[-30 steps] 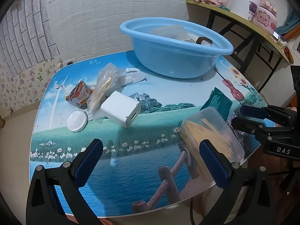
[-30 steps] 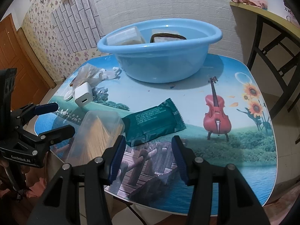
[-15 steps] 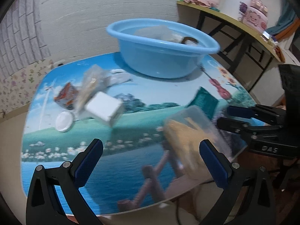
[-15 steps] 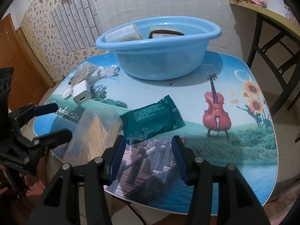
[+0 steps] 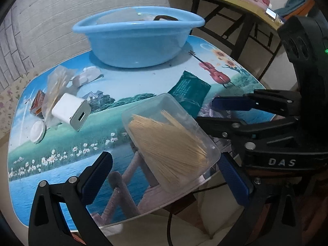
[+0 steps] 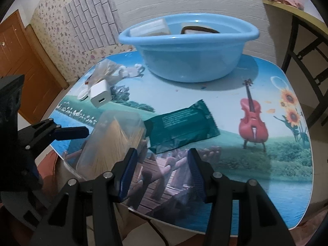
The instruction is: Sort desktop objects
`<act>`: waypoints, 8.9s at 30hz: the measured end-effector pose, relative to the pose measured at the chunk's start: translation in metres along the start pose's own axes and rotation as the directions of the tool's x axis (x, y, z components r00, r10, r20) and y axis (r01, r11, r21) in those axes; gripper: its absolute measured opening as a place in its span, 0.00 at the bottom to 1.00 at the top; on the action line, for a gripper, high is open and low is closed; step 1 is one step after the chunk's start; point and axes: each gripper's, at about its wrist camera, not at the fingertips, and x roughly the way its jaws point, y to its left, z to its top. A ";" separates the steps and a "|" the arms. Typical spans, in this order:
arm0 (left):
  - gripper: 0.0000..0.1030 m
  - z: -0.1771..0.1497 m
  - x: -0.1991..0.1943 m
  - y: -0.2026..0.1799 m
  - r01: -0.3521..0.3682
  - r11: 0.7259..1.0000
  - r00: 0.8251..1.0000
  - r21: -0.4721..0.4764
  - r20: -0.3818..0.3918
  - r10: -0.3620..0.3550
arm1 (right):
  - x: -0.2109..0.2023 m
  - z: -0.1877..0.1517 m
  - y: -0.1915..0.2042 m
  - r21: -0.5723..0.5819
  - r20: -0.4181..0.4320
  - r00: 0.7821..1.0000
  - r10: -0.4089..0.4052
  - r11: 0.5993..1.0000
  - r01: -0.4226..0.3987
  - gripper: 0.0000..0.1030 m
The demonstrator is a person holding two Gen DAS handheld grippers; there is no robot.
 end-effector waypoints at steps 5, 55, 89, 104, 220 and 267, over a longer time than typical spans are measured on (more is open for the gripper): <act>0.99 -0.002 -0.002 0.022 -0.018 0.997 1.000 -0.078 0.009 0.019 | -0.002 0.002 -0.005 0.010 0.019 1.000 -0.018 1.000 0.018 0.49; 0.59 0.010 0.010 0.048 -0.158 0.983 0.985 -0.092 0.053 0.163 | 0.032 0.030 -0.007 -0.043 0.052 0.983 -0.179 0.983 0.181 0.59; 0.58 0.024 0.013 0.047 -0.164 0.984 0.981 -0.077 0.088 0.170 | 0.000 0.010 -0.041 0.016 0.040 0.984 -0.172 0.985 0.171 0.42; 0.58 0.031 -0.018 0.044 -0.144 0.985 0.977 -0.097 0.145 0.157 | -0.030 0.020 -0.024 -0.029 0.143 0.981 -0.127 0.991 0.133 0.42; 0.99 0.062 -0.055 0.093 -0.290 0.941 0.942 -0.172 0.122 0.313 | -0.019 0.061 -0.015 0.078 0.127 0.979 -0.158 0.986 0.149 0.62; 0.50 0.010 -0.006 0.174 -0.253 0.942 0.958 -0.219 0.080 0.276 | 0.058 0.070 0.085 -0.130 0.015 1.000 0.024 0.991 -0.022 0.62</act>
